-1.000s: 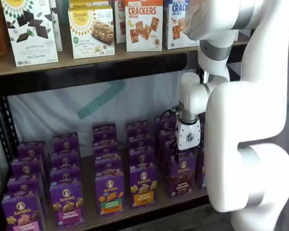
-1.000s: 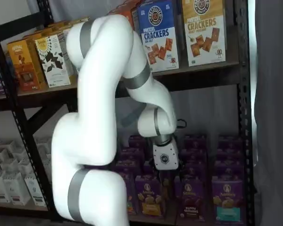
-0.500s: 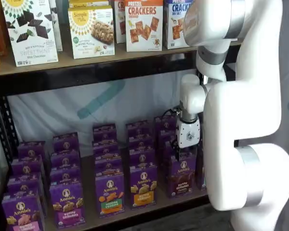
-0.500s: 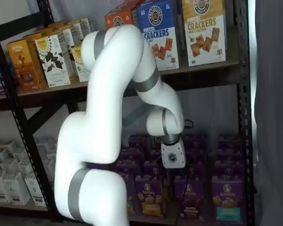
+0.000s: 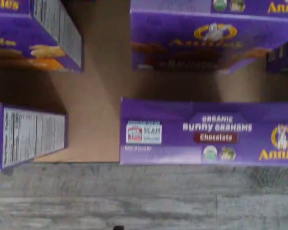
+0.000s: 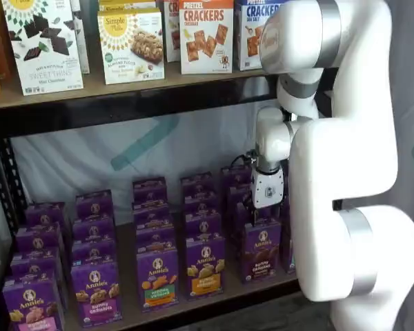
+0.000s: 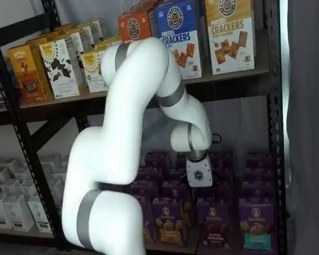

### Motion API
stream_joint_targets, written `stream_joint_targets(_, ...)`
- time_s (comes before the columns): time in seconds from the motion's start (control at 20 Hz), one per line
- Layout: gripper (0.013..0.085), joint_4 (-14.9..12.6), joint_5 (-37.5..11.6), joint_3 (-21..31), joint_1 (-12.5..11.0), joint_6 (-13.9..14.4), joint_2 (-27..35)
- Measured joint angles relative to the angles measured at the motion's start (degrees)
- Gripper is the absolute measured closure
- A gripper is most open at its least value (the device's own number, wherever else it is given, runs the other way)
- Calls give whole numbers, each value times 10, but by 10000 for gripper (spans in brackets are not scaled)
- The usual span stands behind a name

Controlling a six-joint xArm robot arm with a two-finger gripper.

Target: Pick up the purple box with a brown patch in the center, on the bottom shelf, the fifth box from the left

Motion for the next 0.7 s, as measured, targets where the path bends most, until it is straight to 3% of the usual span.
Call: stream_joint_targets(0.7, 130, 8, 60, -151, 5, -5, 94)
